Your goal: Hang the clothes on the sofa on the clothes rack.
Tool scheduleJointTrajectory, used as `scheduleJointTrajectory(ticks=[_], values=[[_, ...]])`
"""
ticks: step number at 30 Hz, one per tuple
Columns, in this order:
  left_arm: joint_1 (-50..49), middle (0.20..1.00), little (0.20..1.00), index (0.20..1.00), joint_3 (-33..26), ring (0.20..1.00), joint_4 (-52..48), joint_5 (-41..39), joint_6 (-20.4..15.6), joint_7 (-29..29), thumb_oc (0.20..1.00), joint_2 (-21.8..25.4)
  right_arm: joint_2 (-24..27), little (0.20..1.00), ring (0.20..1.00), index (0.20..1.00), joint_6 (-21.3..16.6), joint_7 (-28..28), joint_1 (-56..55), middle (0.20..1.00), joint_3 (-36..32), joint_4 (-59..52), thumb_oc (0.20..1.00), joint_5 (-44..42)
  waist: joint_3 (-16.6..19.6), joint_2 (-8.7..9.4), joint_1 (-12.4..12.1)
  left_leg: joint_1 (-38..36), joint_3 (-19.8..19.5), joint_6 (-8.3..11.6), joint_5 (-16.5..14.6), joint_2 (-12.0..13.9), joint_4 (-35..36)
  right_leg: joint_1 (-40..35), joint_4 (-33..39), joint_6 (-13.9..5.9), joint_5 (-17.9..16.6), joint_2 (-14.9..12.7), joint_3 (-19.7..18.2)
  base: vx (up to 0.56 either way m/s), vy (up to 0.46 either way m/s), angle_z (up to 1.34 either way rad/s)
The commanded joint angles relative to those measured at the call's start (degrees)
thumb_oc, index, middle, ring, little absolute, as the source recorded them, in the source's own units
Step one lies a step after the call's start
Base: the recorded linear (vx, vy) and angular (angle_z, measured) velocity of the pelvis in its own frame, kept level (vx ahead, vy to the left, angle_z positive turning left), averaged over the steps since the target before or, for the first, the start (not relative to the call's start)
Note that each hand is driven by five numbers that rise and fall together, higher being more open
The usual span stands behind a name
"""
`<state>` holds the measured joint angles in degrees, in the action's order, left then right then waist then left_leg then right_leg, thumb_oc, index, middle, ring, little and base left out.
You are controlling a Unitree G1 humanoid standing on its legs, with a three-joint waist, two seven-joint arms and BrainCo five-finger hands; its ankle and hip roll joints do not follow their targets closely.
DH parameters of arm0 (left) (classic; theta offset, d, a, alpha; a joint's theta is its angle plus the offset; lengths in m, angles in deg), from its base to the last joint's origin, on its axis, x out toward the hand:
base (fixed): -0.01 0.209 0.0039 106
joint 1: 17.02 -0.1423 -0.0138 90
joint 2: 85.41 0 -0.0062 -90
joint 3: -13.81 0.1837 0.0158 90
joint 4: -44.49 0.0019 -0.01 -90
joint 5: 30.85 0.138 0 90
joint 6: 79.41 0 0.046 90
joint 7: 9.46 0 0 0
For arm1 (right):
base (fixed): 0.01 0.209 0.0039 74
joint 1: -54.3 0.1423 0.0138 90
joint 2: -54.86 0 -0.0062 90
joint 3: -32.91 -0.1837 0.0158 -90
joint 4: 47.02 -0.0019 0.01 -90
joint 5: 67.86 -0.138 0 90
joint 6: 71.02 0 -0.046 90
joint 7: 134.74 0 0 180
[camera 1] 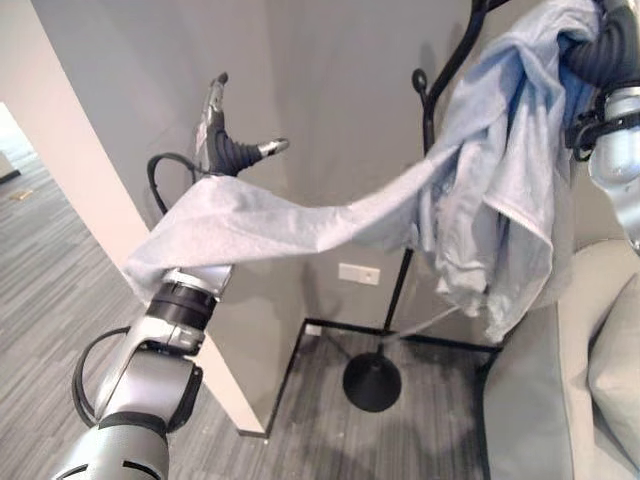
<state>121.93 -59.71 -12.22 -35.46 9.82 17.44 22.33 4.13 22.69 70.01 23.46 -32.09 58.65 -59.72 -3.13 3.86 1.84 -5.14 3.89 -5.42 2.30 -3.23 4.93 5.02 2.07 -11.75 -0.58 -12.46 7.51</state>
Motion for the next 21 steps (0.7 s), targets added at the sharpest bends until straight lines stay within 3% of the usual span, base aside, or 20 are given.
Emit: scheduleJointTrajectory(ticks=[1,8,12,17,21], values=[[4.43,1.000,1.000,1.000,1.53,1.000,5.22,-4.49,-0.69,-2.33,1.000,0.83,2.77,0.200,0.200,0.200,2.24,-0.04,8.18,0.200,2.60,6.46,0.200,-1.87,3.30,1.45,0.10,-4.92,-3.03,4.20,-10.23,1.95,-2.07,0.09,0.49,1.32,-6.16,1.87,0.13,0.18,-0.041,0.31],[7.84,1.000,1.000,1.000,5.73,1.000,8.34,-4.31,0.22,-5.07,1.000,0.23,4.30,0.200,0.200,0.200,1.91,-2.88,11.69,0.200,8.05,13.43,0.200,-4.17,6.16,1.89,1.02,-5.31,-4.95,5.38,-10.92,4.28,-1.65,-2.49,2.36,2.46,-5.56,4.36,0.76,0.18,-0.095,0.40],[10.39,1.000,1.000,1.000,7.58,1.000,11.66,-7.91,0.08,-6.69,1.000,-0.75,4.43,0.200,0.200,0.200,1.26,-3.75,15.29,0.200,11.59,19.14,0.200,-6.30,7.27,1.92,1.52,-5.53,-5.51,6.96,-10.67,6.67,-0.87,-2.91,2.58,3.67,-3.37,6.54,1.19,0.14,-0.101,0.01],[13.99,1.000,1.000,1.000,9.42,1.000,16.58,-18.35,0.44,-10.80,1.000,-2.48,1.96,0.200,0.200,0.200,1.68,-5.97,20.06,0.200,16.19,25.98,0.200,-8.66,7.74,1.52,1.67,-5.71,-5.45,8.29,-10.04,8.26,-0.23,-3.10,2.51,4.62,-2.00,7.85,1.58,0.12,-0.063,-0.01],[16.32,1.000,1.000,1.000,11.31,1.000,19.24,-21.56,1.09,-12.57,1.000,-3.42,0.44,0.200,0.200,0.200,1.58,-7.48,22.00,0.200,18.50,29.63,0.200,-9.64,7.73,1.37,1.61,-5.28,-5.56,8.83,-9.48,8.86,-0.03,-3.02,2.50,4.90,-1.53,8.17,1.98,0.08,-0.042,0.03]])
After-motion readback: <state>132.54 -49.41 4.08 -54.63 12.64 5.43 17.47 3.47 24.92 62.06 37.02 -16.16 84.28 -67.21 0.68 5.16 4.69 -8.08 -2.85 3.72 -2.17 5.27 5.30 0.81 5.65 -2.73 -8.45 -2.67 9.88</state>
